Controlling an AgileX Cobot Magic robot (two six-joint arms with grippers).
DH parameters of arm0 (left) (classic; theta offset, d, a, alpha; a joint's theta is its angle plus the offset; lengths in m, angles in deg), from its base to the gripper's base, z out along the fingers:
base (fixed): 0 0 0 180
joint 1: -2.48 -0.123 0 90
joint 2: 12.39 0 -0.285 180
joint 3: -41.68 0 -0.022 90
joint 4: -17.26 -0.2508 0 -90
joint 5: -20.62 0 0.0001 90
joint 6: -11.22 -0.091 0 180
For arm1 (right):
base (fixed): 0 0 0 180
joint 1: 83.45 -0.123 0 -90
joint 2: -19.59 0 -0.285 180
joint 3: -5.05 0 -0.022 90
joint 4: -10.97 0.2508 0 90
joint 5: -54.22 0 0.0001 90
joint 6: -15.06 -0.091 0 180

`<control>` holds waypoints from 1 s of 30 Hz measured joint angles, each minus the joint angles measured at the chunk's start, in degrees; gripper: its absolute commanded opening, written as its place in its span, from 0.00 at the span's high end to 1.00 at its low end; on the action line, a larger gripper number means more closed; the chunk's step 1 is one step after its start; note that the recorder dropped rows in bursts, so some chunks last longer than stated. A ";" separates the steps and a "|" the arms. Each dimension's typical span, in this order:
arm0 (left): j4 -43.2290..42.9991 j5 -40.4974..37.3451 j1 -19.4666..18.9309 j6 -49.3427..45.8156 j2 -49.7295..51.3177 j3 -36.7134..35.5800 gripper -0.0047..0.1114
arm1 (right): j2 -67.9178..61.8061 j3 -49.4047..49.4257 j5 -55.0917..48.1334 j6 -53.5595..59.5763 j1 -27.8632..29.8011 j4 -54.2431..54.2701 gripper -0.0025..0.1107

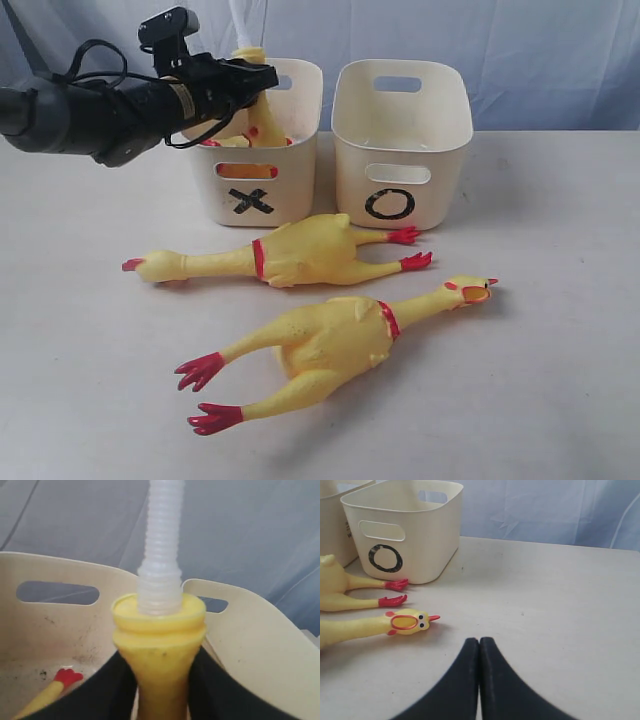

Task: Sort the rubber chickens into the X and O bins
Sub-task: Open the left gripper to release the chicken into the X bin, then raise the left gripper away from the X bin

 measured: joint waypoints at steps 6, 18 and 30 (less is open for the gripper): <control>0.58 -1.40 0.00 0.00 0.00 0.10 0.35 | 0.00 0.00 0.00 0.00 0.00 0.00 0.99; 0.59 -8.67 0.00 -0.11 -2.25 0.10 0.35 | 0.00 0.00 0.00 0.00 0.00 0.00 0.99; -10.51 -21.77 0.00 1.38 -14.83 -1.38 0.75 | 0.00 0.00 0.00 0.00 0.00 0.00 0.99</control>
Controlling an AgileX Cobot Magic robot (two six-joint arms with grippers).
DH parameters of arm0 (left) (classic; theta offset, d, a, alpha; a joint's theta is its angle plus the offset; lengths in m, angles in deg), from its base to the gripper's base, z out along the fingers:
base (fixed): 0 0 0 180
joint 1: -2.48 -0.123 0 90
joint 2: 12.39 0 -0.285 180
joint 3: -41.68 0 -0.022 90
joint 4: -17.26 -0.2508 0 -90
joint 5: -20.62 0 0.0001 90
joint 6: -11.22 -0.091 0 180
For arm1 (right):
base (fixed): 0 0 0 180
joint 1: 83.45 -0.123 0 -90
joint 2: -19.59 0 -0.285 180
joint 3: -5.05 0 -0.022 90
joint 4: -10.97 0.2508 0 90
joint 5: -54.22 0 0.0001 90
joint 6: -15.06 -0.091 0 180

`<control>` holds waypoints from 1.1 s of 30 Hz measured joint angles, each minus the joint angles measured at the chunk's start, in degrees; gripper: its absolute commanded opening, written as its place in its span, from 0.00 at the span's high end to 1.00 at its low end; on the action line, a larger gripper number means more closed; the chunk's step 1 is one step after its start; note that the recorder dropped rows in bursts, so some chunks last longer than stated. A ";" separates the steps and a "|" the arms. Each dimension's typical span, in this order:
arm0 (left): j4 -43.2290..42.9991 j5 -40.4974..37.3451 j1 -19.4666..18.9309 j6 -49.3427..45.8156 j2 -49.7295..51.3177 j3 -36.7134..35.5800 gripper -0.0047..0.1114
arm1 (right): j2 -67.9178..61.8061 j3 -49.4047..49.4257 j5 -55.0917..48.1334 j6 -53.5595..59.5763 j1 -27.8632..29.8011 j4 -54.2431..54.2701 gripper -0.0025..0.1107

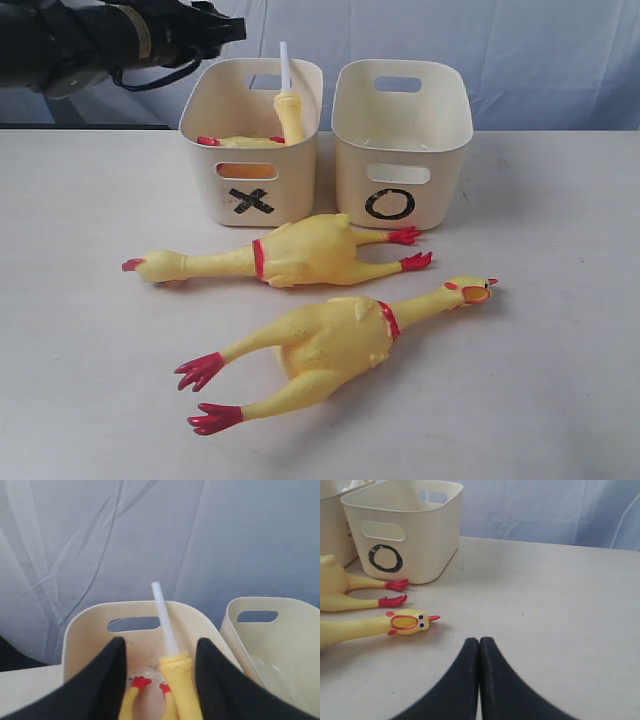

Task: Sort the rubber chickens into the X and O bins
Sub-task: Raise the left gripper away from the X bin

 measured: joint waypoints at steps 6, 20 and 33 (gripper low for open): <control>-7.96 -3.99 0.00 0.30 -7.74 -5.47 0.96 | 0.00 0.00 0.00 0.00 0.00 0.00 0.99; -19.00 -7.14 0.00 0.18 -32.37 -27.83 0.96 | 0.00 0.00 0.00 0.00 0.00 0.00 0.99; -19.43 -6.87 0.00 0.18 -49.74 -39.78 0.96 | 0.00 0.00 0.00 0.00 0.00 0.00 0.99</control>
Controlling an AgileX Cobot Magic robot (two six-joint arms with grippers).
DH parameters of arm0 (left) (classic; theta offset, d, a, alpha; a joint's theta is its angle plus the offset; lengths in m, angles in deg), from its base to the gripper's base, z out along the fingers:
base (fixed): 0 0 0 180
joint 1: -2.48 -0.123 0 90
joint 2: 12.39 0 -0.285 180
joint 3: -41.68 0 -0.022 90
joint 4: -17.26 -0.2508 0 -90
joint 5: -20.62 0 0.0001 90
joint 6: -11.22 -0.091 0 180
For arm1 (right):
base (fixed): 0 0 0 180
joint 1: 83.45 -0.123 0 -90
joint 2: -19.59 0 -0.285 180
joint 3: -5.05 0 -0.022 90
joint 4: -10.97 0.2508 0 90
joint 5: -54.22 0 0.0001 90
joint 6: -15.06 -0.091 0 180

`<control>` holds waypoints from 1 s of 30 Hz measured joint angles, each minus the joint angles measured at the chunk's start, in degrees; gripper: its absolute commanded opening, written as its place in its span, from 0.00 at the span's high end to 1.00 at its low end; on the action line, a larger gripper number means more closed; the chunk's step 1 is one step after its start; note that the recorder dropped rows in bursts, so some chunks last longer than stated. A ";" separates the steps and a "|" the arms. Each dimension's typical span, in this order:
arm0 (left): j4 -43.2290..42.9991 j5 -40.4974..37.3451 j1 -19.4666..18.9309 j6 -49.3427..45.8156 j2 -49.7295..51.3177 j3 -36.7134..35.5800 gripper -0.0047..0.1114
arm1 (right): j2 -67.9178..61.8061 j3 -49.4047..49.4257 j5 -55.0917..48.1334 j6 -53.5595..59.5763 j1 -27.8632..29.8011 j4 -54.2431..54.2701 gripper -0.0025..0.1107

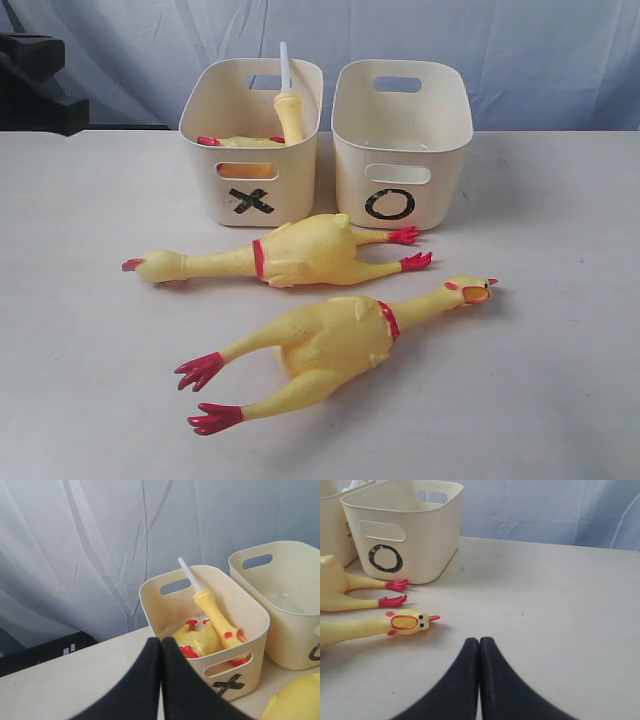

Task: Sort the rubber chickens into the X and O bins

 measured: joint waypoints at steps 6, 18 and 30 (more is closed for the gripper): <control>-0.47 0.00 0.00 0.00 -8.90 -4.33 0.96 | 0.00 0.00 0.38 0.00 0.00 0.00 0.99; -0.81 -0.44 0.00 0.00 -23.59 -16.18 0.96 | 0.00 0.00 26.36 0.00 0.00 5.97 0.99; -0.35 -1.11 0.00 0.99 -36.32 -22.99 0.96 | 0.00 0.00 33.58 -0.20 0.00 6.17 0.99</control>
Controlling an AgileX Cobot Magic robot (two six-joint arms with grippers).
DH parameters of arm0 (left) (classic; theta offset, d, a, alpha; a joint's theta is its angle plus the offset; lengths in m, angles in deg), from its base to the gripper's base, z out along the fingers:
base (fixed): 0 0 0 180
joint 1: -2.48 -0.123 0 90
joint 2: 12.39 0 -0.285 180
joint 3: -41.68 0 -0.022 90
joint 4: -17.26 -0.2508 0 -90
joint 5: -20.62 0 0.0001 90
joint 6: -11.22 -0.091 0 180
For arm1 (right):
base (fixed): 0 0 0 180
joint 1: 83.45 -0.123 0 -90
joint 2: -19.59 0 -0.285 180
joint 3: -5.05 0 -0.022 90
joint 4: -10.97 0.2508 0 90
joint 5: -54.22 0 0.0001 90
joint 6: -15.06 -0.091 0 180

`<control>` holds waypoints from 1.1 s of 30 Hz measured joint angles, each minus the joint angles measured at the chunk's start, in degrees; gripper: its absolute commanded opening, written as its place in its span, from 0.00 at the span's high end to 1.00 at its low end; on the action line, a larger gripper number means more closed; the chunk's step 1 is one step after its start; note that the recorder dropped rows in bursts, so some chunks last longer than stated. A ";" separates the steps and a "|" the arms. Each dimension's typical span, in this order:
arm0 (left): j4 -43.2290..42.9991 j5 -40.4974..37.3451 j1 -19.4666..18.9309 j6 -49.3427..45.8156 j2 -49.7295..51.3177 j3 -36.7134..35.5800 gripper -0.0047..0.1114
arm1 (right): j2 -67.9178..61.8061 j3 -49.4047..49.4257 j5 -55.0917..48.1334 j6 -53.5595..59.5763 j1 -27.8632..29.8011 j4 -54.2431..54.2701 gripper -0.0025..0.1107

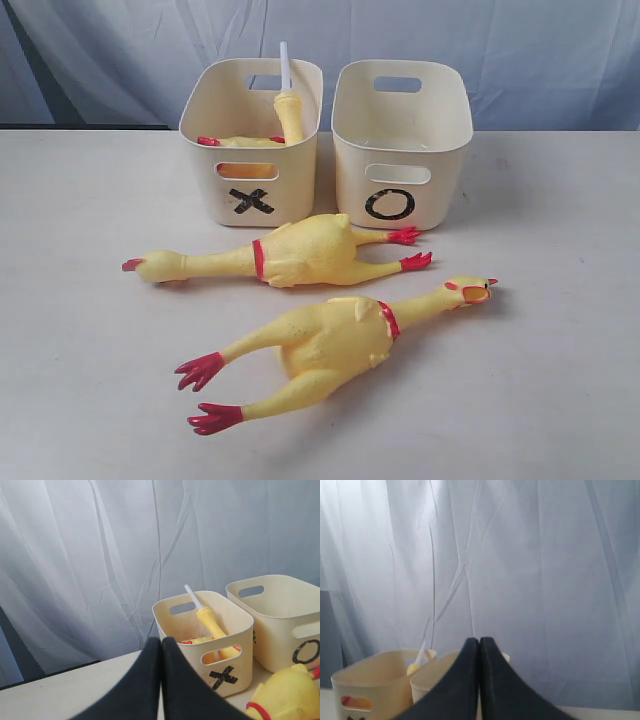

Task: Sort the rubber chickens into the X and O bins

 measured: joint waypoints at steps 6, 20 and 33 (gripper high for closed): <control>0.12 -0.14 0.00 0.24 -5.23 -2.22 0.96 | 0.00 0.00 9.29 -5.92 0.00 4.95 0.99; 0.37 -0.63 0.00 0.60 -10.28 -2.30 0.96 | -8.89 -17.28 -19.59 -4.27 0.00 -3.77 0.99; 0.61 -0.63 0.00 0.60 -10.28 -2.30 0.96 | -31.72 -28.45 -41.97 51.20 -5.57 19.68 0.99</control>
